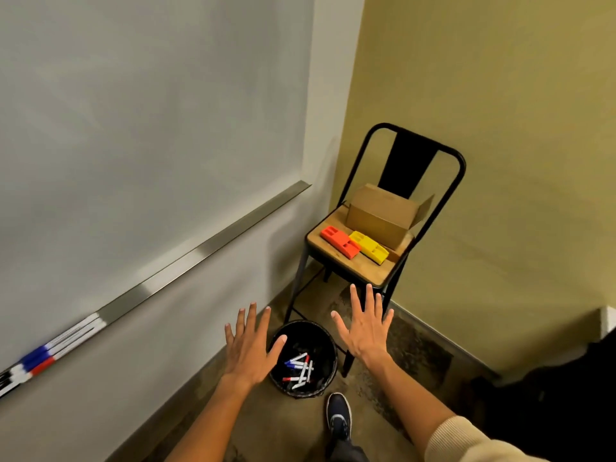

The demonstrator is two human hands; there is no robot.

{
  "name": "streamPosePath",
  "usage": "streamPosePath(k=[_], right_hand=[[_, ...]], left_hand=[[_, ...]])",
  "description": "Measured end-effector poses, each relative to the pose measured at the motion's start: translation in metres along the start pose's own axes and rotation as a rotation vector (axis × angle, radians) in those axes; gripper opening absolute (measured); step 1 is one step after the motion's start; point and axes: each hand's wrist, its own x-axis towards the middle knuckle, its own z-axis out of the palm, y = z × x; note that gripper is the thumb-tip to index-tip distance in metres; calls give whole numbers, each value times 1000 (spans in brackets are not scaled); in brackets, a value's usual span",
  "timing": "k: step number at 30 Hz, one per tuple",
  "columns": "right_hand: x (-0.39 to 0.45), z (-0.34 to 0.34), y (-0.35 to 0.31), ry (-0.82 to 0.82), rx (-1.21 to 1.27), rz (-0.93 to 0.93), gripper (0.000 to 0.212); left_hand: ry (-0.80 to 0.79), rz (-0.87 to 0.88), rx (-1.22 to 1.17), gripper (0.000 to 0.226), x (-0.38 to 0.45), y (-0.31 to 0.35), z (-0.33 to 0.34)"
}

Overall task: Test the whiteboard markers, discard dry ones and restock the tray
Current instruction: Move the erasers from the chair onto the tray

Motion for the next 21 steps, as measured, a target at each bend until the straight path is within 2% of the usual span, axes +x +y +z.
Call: streamPosePath(k=[6,11,21], right_hand=[[89,-8,43,-19,3,23,80],[169,-18,74,-45,16,20,80],[273,-11,108,-149,28,-131,69]], left_hand=[[-42,37,35,94,90,54,9],[-115,75,69,75,171,104,11],[-229,148,181,78,288,179,16]])
